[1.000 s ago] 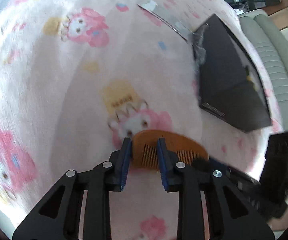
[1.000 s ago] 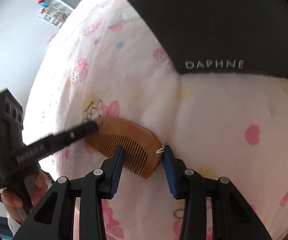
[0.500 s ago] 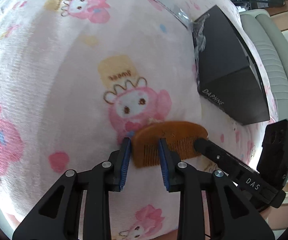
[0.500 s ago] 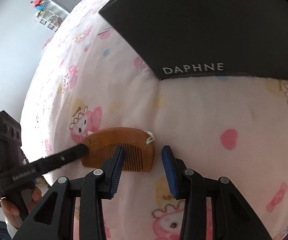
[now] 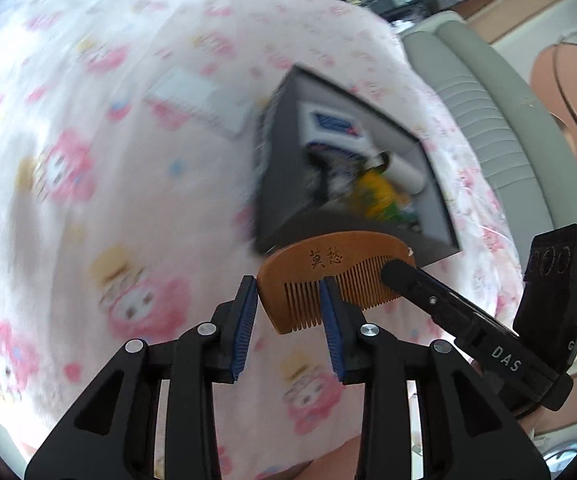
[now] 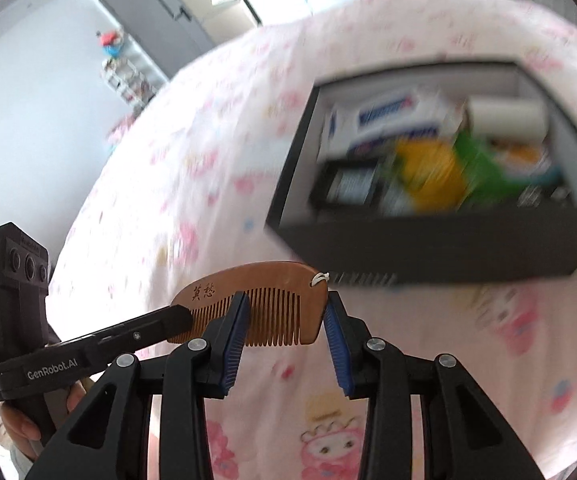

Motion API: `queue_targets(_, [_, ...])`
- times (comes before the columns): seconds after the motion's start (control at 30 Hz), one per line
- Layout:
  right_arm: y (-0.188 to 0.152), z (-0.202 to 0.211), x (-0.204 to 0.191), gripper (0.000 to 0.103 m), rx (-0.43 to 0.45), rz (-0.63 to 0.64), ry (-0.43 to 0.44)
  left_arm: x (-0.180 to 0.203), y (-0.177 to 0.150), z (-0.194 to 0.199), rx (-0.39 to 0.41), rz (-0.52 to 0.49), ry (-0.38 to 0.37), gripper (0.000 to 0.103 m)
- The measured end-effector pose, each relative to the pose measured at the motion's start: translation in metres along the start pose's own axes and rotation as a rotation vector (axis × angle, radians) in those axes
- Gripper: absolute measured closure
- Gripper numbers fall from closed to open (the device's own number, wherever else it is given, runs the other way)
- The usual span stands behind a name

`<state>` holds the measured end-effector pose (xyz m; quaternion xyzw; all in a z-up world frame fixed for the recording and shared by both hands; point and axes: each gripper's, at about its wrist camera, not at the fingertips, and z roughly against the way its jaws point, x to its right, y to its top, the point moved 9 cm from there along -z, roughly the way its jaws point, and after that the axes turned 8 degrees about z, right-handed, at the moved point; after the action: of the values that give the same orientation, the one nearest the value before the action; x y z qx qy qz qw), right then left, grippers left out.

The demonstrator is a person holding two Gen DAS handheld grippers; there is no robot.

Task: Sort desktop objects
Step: 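Lower the comb into the box and open the left tool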

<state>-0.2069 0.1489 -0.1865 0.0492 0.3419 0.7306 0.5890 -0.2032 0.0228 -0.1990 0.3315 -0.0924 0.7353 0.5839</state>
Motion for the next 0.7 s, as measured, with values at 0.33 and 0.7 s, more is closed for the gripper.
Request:
queue_targets(0.33, [0.1,0.078,0.046,0.069,0.171,0.041,-0.137,0.125,0.058,-0.008,0.05,-0.179,-0.056,0.071])
queue_targets(0.7, [0.111,0.085,0.134,0.069,0.176,-0.095,-0.196,0.172,0.062,-0.09,-0.022,-0.195,-0.058,0.071])
